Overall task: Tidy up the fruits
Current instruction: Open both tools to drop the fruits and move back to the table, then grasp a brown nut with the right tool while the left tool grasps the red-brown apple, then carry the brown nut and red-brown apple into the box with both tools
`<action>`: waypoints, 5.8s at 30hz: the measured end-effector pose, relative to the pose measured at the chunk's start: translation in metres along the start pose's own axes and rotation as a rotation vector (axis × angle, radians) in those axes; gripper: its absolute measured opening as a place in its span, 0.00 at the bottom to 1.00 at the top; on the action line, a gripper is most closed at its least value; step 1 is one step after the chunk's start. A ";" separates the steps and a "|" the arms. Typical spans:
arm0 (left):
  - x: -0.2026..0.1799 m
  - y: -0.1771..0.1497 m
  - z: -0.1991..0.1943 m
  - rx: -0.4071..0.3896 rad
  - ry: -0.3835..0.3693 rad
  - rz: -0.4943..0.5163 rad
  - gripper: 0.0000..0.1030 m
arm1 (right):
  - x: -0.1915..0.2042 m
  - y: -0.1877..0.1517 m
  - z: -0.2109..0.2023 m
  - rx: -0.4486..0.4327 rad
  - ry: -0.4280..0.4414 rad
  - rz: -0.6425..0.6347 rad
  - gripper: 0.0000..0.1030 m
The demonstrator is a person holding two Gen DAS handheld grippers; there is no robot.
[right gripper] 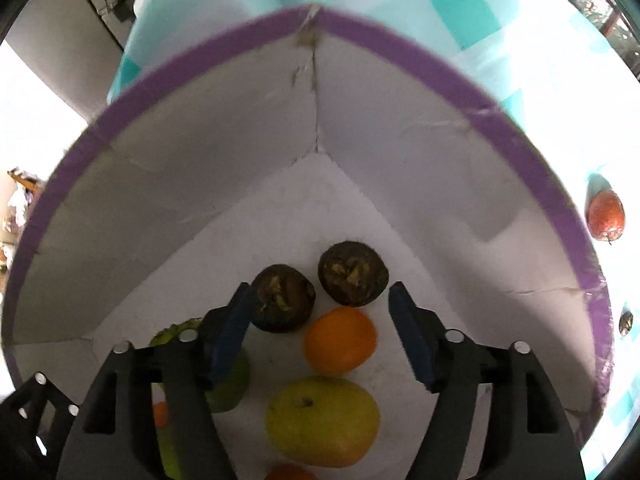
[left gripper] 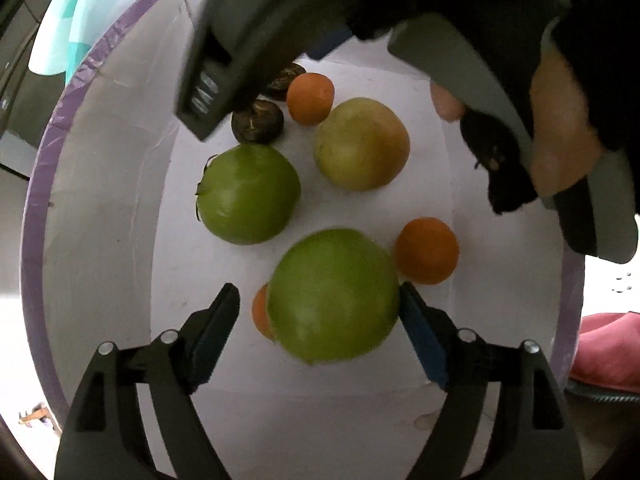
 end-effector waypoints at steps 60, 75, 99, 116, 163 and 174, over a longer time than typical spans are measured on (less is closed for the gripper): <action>-0.381 0.062 0.001 -0.242 0.150 0.083 0.94 | -0.355 -0.365 -0.261 -0.347 -0.191 0.512 0.84; -0.258 0.223 0.124 -0.217 0.120 -0.182 0.94 | -0.421 -0.218 -0.129 -0.285 -0.228 0.450 0.84; -0.163 0.380 0.245 -0.343 0.173 -0.343 0.94 | -0.497 -0.131 -0.029 -0.329 -0.349 0.580 0.67; -0.244 0.277 0.182 -0.302 0.088 -0.186 0.64 | -0.451 -0.169 -0.103 -0.383 -0.293 0.531 0.40; -0.085 -0.049 -0.144 -0.449 0.250 -0.119 0.64 | -0.046 -0.144 -0.250 -0.601 -0.032 0.204 0.40; 0.002 -0.050 -0.110 -0.354 0.172 -0.142 0.64 | 0.012 -0.107 -0.195 -0.486 -0.049 0.195 0.40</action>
Point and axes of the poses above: each gripper's, at about its wrist camera, not at the fingertips, and z roughly the way its jaws point, x to its left, y to its top, the point moved 6 cm from there along z, roughly the way its jaws point, and after that the axes turned 14 degrees about -x, right-handed, at the moved point
